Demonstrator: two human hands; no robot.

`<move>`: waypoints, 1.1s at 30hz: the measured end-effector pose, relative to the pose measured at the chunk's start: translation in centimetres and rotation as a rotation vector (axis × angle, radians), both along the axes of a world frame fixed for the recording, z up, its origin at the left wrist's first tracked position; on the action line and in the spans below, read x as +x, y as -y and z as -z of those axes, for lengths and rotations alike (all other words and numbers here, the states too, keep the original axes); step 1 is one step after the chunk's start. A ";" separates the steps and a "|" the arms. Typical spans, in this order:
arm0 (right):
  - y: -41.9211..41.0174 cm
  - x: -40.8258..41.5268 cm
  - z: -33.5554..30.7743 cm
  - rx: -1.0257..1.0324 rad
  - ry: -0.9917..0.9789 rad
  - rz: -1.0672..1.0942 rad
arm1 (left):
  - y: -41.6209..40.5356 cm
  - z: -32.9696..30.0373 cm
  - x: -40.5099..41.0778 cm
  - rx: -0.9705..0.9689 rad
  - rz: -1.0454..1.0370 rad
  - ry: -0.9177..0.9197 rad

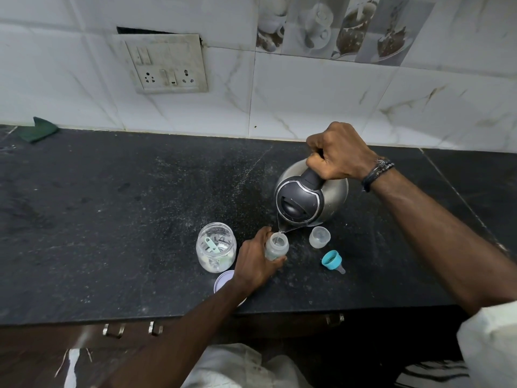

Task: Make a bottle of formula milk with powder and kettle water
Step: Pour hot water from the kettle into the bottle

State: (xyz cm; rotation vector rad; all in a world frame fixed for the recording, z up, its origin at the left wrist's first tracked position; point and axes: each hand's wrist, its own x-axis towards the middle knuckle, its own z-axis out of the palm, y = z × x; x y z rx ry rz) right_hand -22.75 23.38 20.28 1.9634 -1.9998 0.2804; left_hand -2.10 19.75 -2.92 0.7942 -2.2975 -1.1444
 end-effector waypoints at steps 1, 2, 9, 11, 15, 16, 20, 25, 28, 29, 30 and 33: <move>0.0 -0.3 0.1 -0.008 0.032 -0.004 | 0.0 0.0 0.0 0.001 0.001 0.000; 0.0 -0.6 0.1 -0.015 0.067 -0.010 | 0.0 0.0 0.0 0.004 0.004 -0.001; 0.2 -2.2 0.8 -0.044 0.224 -0.035 | 0.0 0.1 0.0 0.027 -0.011 -0.005; 0.4 -2.7 0.9 -0.065 0.268 -0.031 | 0.0 0.1 0.0 0.025 -0.016 -0.008; 1.0 -3.9 1.2 -0.164 0.372 0.026 | -0.1 0.1 -0.1 0.025 -0.022 -0.004; 1.3 -4.1 1.2 -0.191 0.400 0.046 | 0.0 0.1 -0.1 0.026 -0.026 -0.005; 2.9 -4.9 1.5 -0.294 0.536 0.116 | 0.0 0.2 -0.1 0.035 -0.029 -0.002; 5.9 -5.5 2.7 -0.395 0.657 0.186 | -0.1 0.0 -0.1 0.043 -0.043 0.005; 8.2 -5.3 3.6 -0.451 0.738 0.232 | -0.2 -0.1 -0.1 0.056 -0.049 0.012; 9.0 -5.3 3.9 -0.468 0.768 0.254 | -0.2 -0.2 -0.1 0.057 -0.050 0.012; 9.6 -5.2 4.3 -0.486 0.799 0.282 | -0.2 -0.2 -0.1 0.055 -0.048 0.014; 11.6 -5.1 5.5 -0.538 0.891 0.395 | 0.0 -0.2 -0.1 0.042 -0.038 0.024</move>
